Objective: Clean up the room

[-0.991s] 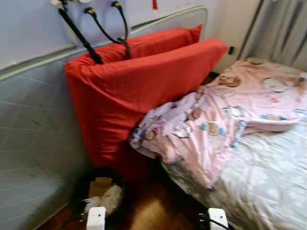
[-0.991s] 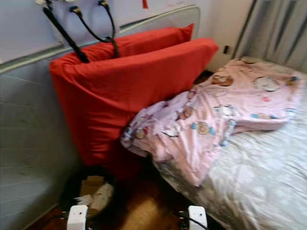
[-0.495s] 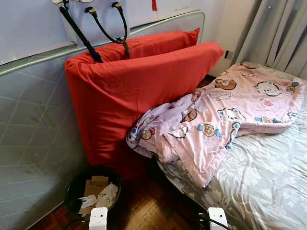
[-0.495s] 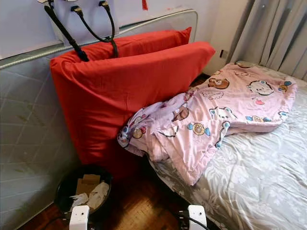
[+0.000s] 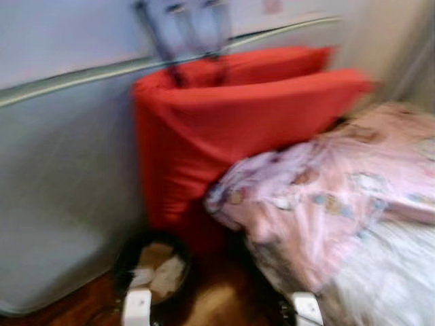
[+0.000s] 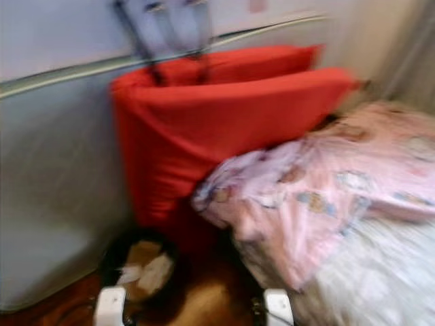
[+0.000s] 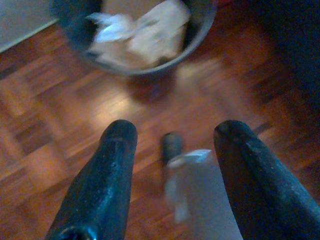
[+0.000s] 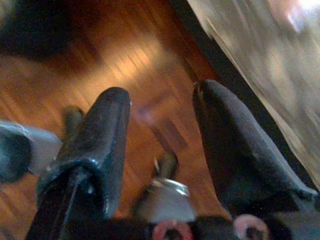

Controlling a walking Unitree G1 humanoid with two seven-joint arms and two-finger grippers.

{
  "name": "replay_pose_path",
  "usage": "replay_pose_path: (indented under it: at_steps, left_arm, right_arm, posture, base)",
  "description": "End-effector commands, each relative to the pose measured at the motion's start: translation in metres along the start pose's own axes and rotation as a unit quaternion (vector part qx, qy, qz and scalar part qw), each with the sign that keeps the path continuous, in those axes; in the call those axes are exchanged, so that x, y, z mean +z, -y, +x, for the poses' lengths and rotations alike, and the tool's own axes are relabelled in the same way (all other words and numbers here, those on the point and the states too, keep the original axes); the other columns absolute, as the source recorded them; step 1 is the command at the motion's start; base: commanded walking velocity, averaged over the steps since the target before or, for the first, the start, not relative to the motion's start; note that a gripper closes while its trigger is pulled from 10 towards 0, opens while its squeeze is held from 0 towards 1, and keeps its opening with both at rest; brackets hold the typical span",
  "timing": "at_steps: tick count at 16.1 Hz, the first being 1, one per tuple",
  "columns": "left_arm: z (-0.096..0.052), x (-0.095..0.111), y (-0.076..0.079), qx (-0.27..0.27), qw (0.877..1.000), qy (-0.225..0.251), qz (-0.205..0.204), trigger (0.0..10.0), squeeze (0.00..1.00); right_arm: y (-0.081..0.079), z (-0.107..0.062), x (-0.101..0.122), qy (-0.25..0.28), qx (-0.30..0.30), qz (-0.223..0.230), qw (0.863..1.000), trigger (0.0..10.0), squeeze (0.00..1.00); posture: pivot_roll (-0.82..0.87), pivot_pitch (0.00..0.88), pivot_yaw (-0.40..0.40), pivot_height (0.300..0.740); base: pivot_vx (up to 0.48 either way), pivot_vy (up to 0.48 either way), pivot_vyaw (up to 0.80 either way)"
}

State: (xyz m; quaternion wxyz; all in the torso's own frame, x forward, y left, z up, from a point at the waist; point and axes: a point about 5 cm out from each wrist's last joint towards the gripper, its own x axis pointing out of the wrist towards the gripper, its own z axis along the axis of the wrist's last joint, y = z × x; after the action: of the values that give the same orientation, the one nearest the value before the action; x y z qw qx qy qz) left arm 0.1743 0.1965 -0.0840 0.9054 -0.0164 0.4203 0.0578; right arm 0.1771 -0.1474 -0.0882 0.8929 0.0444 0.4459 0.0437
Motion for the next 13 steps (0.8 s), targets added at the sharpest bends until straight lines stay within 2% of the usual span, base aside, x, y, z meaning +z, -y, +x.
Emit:
replay_pose_path:
  at_steps: [1, 7, 9, 10, 12, 13]
  left_arm:
    - [0.0026, 0.0086, 0.0092, -0.012, 1.0, 0.013, -0.001, 10.0, 0.0]
    - [0.0026, 0.0106, 0.0096, -0.015, 1.0, 0.022, 0.002, 10.0, 0.0]
    - [0.0027, 0.0118, 0.0088, -0.016, 1.0, 0.025, 0.002, 10.0, 0.0]
    - [0.0027, 0.0121, 0.0086, -0.016, 1.0, 0.026, 0.002, 10.0, 0.0]
    - [0.0032, 0.0148, 0.0081, -0.014, 0.999, 0.03, 0.004, 10.0, 0.0]
    - [0.0033, 0.0156, 0.0082, -0.013, 0.999, 0.032, 0.004, 10.0, 0.0]
  right_arm:
    - [0.0078, -0.0036, -0.01, -0.011, -0.01, -0.001, 1.0, 10.0, 0.0]
    - [0.0087, -0.0043, -0.0111, -0.004, -0.019, 0.02, 1.0, 10.0, 0.0]
    - [0.0092, -0.0046, -0.0129, -0.007, -0.026, 0.029, 0.999, 10.0, 0.0]
    - [0.0091, -0.0045, -0.0128, -0.009, -0.024, 0.02, 0.999, 10.0, 0.0]
    - [0.0086, -0.0045, -0.0126, -0.008, -0.022, 0.024, 0.999, 10.0, 0.0]
    - [0.0083, -0.0044, -0.0117, -0.005, -0.02, 0.023, 1.0, 10.0, 0.0]
  posture:
    - [0.0, 0.0, -0.016, 0.74]
    - [0.0, 0.0, -0.01, 0.74]
    - [0.0, 0.0, -0.009, 0.74]
    - [0.0, 0.0, -0.008, 0.74]
    - [0.0, 0.0, -0.008, 0.74]
    - [0.0, 0.0, -0.008, 0.74]
  base:
    - [0.364, 0.0, 0.0]
    - [0.363, 0.0, 0.0]
    - [0.343, 0.0, -0.71]
    - [0.319, 0.0, -0.66]
    - [0.0, 0.0, -0.63]
    - [0.0, 0.0, 0.0]
